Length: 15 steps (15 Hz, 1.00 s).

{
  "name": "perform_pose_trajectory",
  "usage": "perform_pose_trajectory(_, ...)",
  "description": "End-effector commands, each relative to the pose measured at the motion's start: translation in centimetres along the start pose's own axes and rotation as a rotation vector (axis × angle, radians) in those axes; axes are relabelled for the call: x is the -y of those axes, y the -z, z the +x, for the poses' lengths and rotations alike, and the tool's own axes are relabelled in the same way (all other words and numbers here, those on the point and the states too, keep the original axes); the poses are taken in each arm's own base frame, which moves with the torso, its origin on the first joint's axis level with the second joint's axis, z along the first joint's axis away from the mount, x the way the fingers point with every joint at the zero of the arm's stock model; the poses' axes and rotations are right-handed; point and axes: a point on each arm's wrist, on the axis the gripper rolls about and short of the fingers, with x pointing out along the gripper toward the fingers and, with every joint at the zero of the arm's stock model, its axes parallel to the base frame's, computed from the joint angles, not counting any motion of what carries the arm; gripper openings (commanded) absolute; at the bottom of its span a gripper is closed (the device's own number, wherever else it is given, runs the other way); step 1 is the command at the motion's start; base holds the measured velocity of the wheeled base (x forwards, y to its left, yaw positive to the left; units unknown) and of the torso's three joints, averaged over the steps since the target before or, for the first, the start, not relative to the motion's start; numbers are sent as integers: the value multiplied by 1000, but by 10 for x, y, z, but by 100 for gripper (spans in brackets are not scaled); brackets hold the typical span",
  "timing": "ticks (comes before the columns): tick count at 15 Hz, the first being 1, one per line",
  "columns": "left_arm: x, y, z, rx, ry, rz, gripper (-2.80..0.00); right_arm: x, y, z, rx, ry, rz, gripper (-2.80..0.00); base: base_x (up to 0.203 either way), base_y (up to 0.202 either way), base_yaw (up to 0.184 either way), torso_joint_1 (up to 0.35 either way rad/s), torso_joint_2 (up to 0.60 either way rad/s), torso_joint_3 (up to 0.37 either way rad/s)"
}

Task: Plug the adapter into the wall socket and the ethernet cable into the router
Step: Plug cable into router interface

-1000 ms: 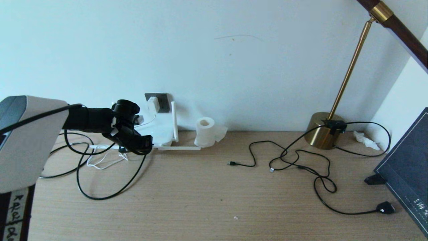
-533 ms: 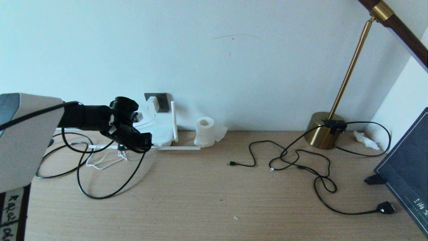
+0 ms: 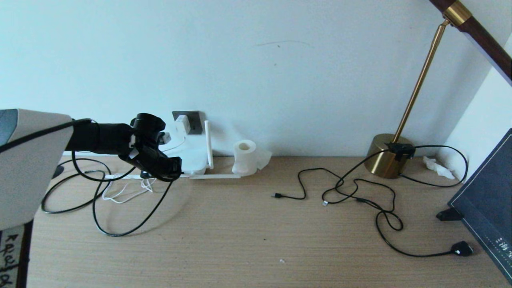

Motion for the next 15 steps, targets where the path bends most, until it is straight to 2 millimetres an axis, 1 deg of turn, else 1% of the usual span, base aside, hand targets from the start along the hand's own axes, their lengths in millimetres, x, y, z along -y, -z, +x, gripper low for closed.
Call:
perform_pose_trajectory(1, -1, 3, 2, -17, -3, -2, -280, 0, 0, 0, 0, -1, 0, 0, 0, 0, 0, 0, 0, 0)
perform_pose_trajectory(6, -1, 8, 7, -36, -4, -3, -280, 0, 0, 0, 0, -1, 0, 0, 0, 0, 0, 0, 0, 0)
perform_pose_trajectory(15, -1, 6, 6, -25, -6, 1, -280, 0, 0, 0, -2, -1, 0, 0, 0, 0, 0, 0, 0, 0)
